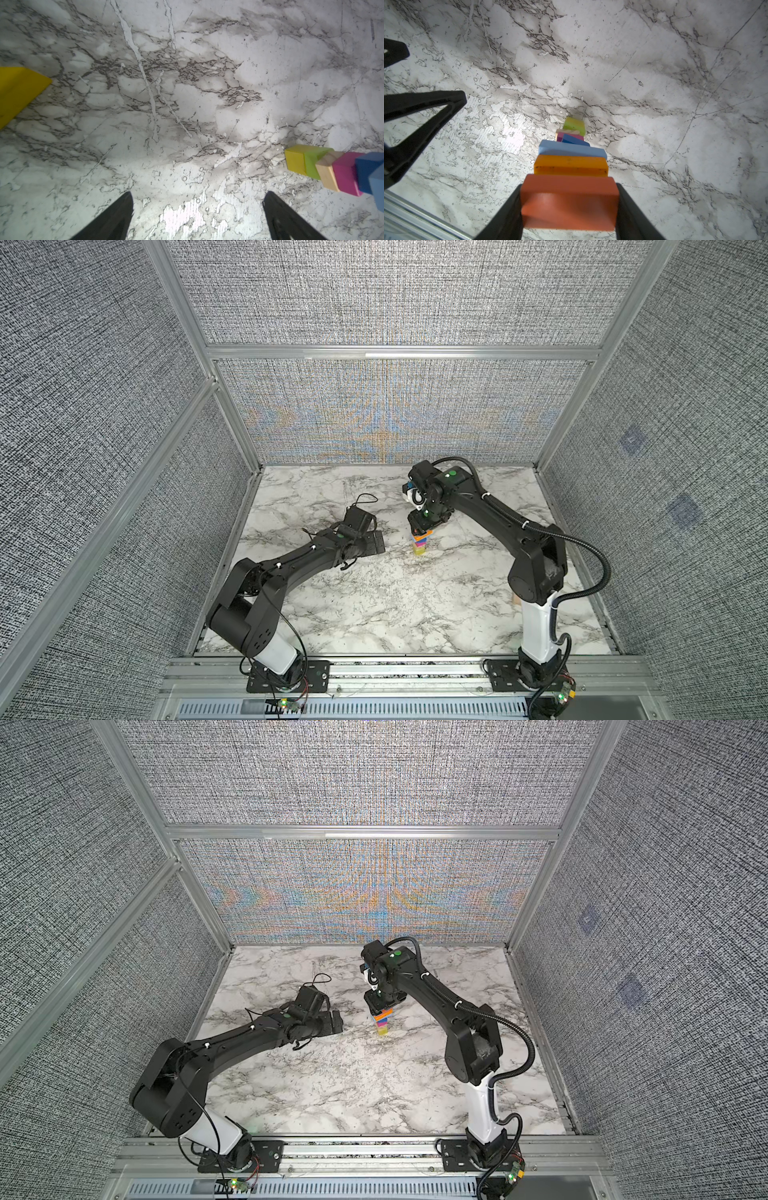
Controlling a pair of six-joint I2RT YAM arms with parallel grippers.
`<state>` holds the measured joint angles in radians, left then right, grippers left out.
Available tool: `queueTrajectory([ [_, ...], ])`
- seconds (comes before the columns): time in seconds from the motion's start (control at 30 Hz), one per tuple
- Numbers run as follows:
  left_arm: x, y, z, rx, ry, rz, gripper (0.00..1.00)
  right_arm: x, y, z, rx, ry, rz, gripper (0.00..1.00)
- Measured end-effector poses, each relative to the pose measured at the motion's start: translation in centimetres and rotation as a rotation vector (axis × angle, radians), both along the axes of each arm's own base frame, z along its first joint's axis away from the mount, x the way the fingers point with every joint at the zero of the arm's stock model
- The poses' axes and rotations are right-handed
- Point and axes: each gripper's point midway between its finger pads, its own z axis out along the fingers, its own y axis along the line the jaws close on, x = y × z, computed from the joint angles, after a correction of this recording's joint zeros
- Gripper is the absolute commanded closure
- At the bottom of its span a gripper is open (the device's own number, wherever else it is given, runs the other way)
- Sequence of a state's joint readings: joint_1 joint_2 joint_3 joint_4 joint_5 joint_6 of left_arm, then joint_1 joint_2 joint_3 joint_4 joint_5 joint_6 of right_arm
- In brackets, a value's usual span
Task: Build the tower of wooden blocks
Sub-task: 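Lower the red-orange block toward the yellow Supermarket block with the right gripper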
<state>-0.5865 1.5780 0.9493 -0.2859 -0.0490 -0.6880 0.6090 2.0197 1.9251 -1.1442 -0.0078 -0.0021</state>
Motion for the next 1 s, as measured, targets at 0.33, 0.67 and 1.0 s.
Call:
queueTrajectory([
  [0.33, -0.12, 0.12, -0.36, 0.004, 0.008, 0.001, 0.02, -0.1, 0.19, -0.3, -0.004, 0.005, 0.005, 0.47],
  [0.67, -0.17, 0.02, -0.44, -0.002, 0.008, -0.002, 0.02, -0.05, 0.19, -0.3, -0.009, 0.0, 0.004, 0.42],
  [1.0, -0.04, -0.09, -0.39, -0.009, 0.001, -0.002, 0.02, 0.04, 0.15, -0.28, -0.01, -0.004, 0.0, 0.36],
])
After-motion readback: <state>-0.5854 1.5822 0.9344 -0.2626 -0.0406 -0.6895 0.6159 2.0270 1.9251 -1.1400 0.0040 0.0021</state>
